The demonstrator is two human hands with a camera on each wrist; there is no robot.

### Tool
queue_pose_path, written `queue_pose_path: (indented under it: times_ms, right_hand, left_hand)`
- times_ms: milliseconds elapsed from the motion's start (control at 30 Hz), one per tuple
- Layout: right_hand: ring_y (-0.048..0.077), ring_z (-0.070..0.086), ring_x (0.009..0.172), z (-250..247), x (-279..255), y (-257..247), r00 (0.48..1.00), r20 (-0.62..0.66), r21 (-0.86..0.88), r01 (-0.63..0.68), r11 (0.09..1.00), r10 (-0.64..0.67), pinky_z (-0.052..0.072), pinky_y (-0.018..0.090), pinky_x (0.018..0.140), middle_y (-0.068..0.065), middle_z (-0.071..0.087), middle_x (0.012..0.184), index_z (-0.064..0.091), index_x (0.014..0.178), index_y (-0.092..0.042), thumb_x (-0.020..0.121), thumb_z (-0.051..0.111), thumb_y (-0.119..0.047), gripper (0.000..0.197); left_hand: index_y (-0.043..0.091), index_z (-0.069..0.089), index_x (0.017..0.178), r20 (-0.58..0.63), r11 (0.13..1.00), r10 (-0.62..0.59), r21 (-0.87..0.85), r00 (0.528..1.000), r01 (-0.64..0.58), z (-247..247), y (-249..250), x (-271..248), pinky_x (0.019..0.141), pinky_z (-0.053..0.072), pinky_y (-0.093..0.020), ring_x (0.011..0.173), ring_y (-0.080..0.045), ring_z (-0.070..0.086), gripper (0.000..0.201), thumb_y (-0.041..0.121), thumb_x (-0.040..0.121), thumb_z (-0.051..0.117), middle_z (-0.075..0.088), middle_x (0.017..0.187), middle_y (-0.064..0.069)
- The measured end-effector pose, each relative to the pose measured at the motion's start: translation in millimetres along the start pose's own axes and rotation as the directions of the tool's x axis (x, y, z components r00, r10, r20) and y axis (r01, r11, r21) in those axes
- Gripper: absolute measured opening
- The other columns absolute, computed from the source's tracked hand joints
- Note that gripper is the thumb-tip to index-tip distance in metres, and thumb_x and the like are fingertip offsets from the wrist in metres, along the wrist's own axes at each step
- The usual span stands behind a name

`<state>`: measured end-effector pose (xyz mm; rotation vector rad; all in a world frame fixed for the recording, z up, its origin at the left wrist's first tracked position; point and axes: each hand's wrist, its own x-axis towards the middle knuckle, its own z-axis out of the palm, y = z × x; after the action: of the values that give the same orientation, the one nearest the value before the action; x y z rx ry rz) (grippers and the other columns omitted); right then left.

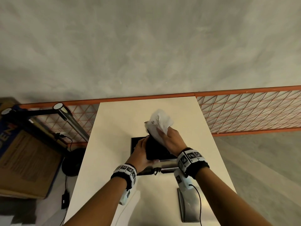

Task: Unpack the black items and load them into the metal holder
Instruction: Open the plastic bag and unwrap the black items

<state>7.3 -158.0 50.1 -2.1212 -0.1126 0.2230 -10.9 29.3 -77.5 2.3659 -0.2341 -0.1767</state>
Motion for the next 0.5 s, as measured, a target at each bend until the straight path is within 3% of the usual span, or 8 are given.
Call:
queue_pose_path:
  times_ms: [133, 267, 367, 433, 500]
  right_hand:
    - [0.024, 0.059, 0.115, 7, 1, -5, 1.000, -0.014, 0.103, 0.015, 0.995, -0.013, 0.043, 0.028, 0.093, 0.010, 0.063, 0.129, 0.056, 0.132, -0.010, 0.101, 0.047, -0.047, 0.050]
    - [0.030, 0.053, 0.122, 6, 7, 11, 0.986, -0.133, 0.113, -0.085, 0.990, 0.100, 0.037, 0.025, 0.093, 0.014, 0.056, 0.135, 0.051, 0.137, -0.008, 0.100, 0.047, -0.047, 0.054]
    - [0.035, 0.051, 0.121, 3, 8, 27, 0.981, -0.100, -0.042, -0.170, 0.985, 0.165, 0.041, 0.033, 0.095, 0.017, 0.051, 0.130, 0.049, 0.134, -0.005, 0.094, 0.055, -0.052, 0.062]
    - [0.036, 0.050, 0.121, 5, 5, 38, 0.979, -0.099, -0.243, -0.198, 0.950, 0.178, 0.042, 0.044, 0.099, 0.015, 0.051, 0.130, 0.049, 0.133, -0.007, 0.090, 0.052, -0.063, 0.072]
    - [0.035, 0.048, 0.124, 6, 0, 46, 0.959, -0.142, -0.337, -0.279, 0.899, 0.244, 0.039, 0.053, 0.101, 0.012, 0.049, 0.134, 0.047, 0.131, -0.007, 0.085, 0.046, -0.074, 0.082]
  left_hand:
    - [0.027, 0.020, 0.158, -0.045, 0.999, -0.010, -0.049, 0.999, 0.008, 4, -1, 0, 0.118, 0.037, -0.041, 0.141, -0.012, 0.036, 0.121, 0.063, 0.064, 0.085, 0.032, 0.155, 0.004]
    - [0.017, 0.017, 0.160, -0.075, 0.999, -0.037, -0.017, 0.997, 0.036, 4, 5, -2, 0.117, 0.033, -0.032, 0.144, -0.019, 0.036, 0.110, 0.055, 0.079, 0.081, 0.028, 0.159, -0.004]
    - [0.017, 0.018, 0.159, -0.067, 0.997, -0.021, 0.076, 0.997, 0.027, 4, 6, -2, 0.113, 0.039, -0.036, 0.140, -0.023, 0.039, 0.091, 0.051, 0.091, 0.069, 0.034, 0.154, -0.004]
    - [0.017, 0.022, 0.158, -0.060, 0.995, 0.011, 0.096, 0.998, -0.005, 3, 5, -3, 0.112, 0.042, -0.038, 0.138, -0.023, 0.041, 0.080, 0.048, 0.096, 0.063, 0.035, 0.151, -0.002]
    - [0.018, 0.025, 0.157, -0.072, 0.997, 0.017, 0.074, 0.997, -0.012, 2, 6, -4, 0.112, 0.042, -0.038, 0.138, -0.022, 0.041, 0.079, 0.047, 0.095, 0.064, 0.032, 0.152, 0.000]
